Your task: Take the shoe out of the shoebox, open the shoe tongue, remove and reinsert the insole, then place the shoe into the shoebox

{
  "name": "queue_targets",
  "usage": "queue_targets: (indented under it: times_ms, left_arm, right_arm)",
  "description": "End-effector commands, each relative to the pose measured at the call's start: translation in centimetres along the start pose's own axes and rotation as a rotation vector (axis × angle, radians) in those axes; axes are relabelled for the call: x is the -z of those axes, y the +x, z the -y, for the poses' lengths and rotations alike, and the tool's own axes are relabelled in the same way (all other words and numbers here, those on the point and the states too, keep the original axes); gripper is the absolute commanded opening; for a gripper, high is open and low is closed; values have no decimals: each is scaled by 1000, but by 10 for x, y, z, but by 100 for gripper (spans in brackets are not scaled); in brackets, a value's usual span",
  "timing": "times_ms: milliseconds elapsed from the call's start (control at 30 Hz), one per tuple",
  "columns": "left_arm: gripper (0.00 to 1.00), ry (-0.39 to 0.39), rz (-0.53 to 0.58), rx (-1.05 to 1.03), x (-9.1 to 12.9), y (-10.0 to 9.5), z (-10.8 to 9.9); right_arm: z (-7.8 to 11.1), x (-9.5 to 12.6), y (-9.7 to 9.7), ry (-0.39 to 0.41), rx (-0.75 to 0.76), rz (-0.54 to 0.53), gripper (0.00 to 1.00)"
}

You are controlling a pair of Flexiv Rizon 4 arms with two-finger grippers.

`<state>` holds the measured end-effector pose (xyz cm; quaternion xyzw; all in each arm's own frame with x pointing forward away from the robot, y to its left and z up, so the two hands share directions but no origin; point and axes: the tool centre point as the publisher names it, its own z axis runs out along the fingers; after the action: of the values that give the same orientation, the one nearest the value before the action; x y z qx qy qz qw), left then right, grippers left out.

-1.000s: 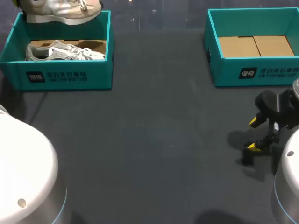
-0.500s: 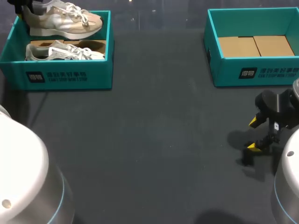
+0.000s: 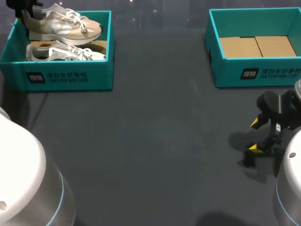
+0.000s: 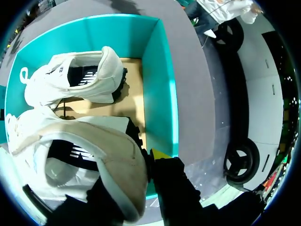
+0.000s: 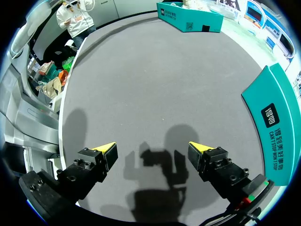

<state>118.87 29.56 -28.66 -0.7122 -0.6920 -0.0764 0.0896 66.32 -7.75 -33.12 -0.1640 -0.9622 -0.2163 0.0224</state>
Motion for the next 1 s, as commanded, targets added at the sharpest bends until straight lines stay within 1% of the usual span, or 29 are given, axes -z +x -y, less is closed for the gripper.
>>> queue_targets:
  times_ms: [33,100,200,367,533,800,1000]
  left_arm:
    - [0,17,-1,28,-10,-6,-5]
    - [0,45,11,48,-17,-9,-9]
    - [0,58,17,73,-26,-13,-14]
    - [0,42,16,115,-37,-18,-18]
    - [0,43,16,118,-48,-22,-23]
    - [0,24,-10,72,-70,-27,-19]
    - [0,22,-15,67,-80,-30,-19]
  right_arm:
    - [0,-1,1,2,-1,3,100]
    - [0,-1,1,2,-1,3,100]
    - [0,-1,1,2,-1,3,100]
    - [0,-1,1,2,-1,3,100]
    - [0,-1,1,2,-1,3,100]
    - [0,-1,1,2,-1,3,100]
    - [0,-1,1,2,-1,3,100]
